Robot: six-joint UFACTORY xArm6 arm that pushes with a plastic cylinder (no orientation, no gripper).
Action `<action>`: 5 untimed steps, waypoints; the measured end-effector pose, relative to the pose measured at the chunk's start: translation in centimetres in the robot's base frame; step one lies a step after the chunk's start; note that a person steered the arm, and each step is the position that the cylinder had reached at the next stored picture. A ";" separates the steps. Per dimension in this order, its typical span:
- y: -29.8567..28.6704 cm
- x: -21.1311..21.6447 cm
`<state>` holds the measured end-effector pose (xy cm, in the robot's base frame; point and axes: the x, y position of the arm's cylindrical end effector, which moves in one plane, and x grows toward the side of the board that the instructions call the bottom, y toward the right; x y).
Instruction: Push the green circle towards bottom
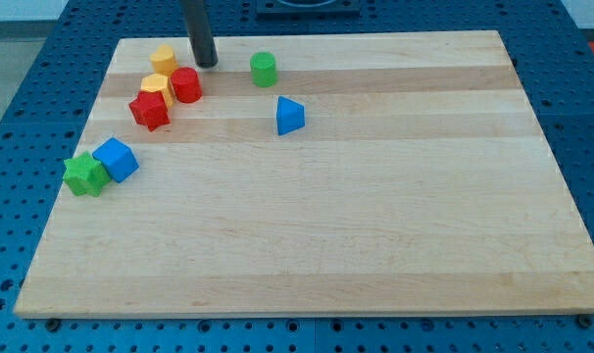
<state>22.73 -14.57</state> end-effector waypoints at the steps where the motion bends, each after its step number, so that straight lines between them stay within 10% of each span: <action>1: 5.7 -2.0; 5: 8.6 5.5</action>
<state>28.22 -5.92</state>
